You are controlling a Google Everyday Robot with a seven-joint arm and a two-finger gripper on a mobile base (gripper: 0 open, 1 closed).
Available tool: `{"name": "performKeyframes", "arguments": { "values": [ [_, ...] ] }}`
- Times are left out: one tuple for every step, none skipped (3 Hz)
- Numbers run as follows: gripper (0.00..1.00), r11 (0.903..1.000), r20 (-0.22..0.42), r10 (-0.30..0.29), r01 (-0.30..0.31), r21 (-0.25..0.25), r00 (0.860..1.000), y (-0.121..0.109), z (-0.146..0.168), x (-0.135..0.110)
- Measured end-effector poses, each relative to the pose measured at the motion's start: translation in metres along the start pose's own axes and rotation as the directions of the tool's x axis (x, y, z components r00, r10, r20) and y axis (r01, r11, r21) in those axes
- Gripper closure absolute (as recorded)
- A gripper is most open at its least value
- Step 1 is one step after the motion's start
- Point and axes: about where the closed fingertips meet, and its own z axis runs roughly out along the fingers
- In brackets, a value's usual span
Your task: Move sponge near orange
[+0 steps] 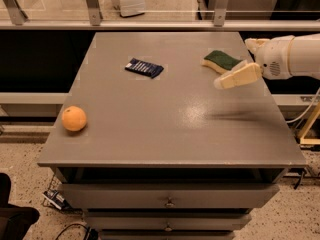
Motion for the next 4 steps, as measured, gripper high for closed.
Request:
{"name": "performKeyframes", "arguments": {
  "values": [
    [0.00, 0.9978, 0.114, 0.064, -0.065, 0.010, 0.991, -0.013, 0.023, 0.017],
    [0.00, 0.9945, 0.191, 0.100, -0.104, 0.011, 0.977, -0.020, 0.038, 0.031],
    [0.00, 0.9928, 0.221, 0.112, -0.119, 0.016, 0.969, -0.029, 0.049, 0.043],
    [0.00, 0.9915, 0.214, 0.120, -0.128, 0.025, 0.970, -0.043, 0.047, 0.054]
  ]
}}
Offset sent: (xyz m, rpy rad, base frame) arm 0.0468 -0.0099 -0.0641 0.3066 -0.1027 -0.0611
